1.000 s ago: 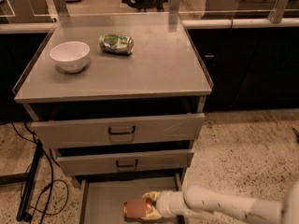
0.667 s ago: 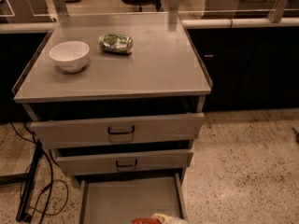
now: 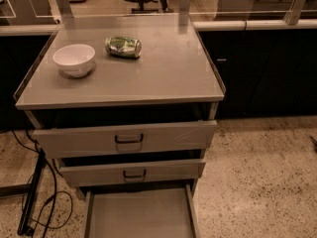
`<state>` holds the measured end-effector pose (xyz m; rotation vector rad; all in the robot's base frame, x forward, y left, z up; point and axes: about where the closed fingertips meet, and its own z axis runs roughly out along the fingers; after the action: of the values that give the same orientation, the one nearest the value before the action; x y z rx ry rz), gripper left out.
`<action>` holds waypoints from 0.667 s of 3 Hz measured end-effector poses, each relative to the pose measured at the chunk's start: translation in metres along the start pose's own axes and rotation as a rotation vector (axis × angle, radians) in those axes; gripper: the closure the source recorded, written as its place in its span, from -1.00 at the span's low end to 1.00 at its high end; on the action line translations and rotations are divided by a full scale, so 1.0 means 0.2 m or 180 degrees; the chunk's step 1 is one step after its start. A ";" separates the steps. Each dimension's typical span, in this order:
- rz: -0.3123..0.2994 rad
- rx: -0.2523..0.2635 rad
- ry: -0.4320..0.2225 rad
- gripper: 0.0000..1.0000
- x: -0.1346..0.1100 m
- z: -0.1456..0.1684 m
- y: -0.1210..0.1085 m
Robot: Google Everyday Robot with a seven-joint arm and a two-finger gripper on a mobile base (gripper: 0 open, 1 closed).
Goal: Pick coke can from bottom drawer and place on counter
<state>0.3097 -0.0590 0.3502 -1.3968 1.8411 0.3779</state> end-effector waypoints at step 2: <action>-0.0138 0.0040 0.0052 1.00 -0.11 -0.02 -0.13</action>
Offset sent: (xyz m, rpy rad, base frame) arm 0.0960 0.0083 0.0901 -0.1324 -0.1188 0.0544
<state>0.3346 -0.0557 0.3737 -1.4328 1.8202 0.3332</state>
